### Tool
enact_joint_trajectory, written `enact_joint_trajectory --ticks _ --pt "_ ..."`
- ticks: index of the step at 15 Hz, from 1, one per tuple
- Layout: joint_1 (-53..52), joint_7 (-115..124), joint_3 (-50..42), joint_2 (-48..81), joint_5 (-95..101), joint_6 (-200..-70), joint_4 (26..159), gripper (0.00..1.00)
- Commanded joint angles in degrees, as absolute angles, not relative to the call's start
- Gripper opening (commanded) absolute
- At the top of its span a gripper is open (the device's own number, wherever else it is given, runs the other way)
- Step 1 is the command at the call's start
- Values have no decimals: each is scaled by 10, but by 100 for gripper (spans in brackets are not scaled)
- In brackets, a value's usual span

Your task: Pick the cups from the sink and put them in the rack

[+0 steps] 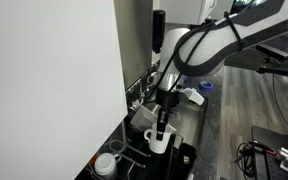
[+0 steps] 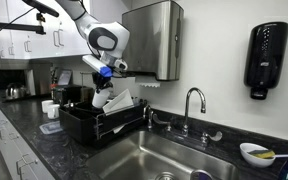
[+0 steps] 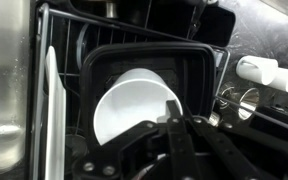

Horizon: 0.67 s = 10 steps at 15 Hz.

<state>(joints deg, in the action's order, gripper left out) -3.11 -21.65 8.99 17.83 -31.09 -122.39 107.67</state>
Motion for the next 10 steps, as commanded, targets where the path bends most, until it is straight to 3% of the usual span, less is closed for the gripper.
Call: enact_joint_trajectory --ticks 1,6,7,8,10 --pt "-44 -218 102 211 -287 -1273 1071 1" --pt "-64 -205 114 241 -231 -1346 1079 1" --pt "-67 -199 115 243 -218 -1350 1078 27" --pt "-69 -190 115 241 -205 -1352 1077 28" --pt "-70 -178 116 240 -187 -1354 1074 40"
